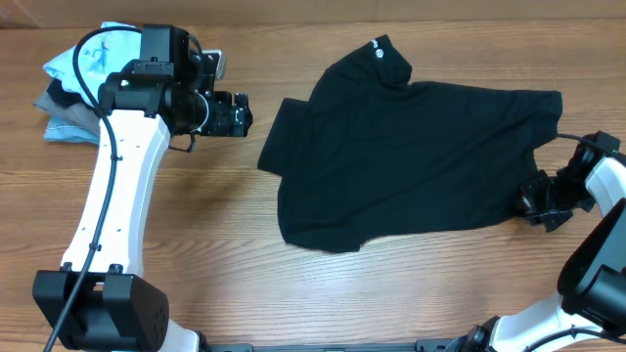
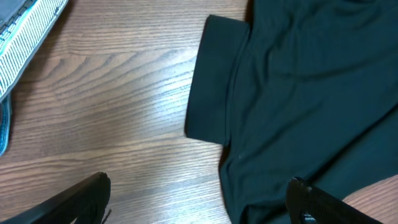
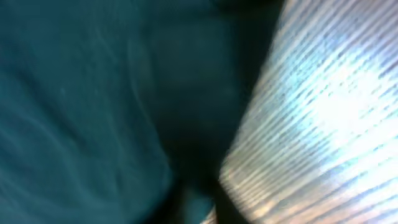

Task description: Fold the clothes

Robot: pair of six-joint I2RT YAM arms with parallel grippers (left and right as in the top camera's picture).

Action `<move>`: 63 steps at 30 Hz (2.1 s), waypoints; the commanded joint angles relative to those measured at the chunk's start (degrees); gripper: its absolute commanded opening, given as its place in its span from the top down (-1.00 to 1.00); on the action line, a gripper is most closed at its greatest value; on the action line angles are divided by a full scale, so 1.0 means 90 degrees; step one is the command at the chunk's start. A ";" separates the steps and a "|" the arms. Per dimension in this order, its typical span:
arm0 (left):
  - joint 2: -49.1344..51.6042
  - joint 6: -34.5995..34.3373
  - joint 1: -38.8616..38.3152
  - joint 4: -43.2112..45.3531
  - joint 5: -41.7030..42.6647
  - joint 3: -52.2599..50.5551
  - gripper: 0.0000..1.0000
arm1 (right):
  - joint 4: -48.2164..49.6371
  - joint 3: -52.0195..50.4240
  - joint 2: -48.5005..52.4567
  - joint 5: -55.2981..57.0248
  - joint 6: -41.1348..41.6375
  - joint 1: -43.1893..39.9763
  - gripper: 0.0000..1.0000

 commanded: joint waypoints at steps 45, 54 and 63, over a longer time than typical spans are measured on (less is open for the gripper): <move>-0.0097 -0.0066 -0.2586 0.0410 0.0532 -0.3274 -0.81 | -0.1676 0.0342 -0.1180 -0.0590 -0.1020 -0.0488 -0.27; -0.0085 -0.0070 -0.3254 0.1477 -0.0716 -0.3689 -0.46 | -0.1639 0.0342 -0.1180 -0.0595 -0.1015 -0.0488 -0.26; 0.0027 -0.0070 -0.3262 0.1362 -0.0238 -0.3764 0.17 | -0.1615 0.0342 -0.1180 -0.0692 -0.1015 -0.0488 -0.25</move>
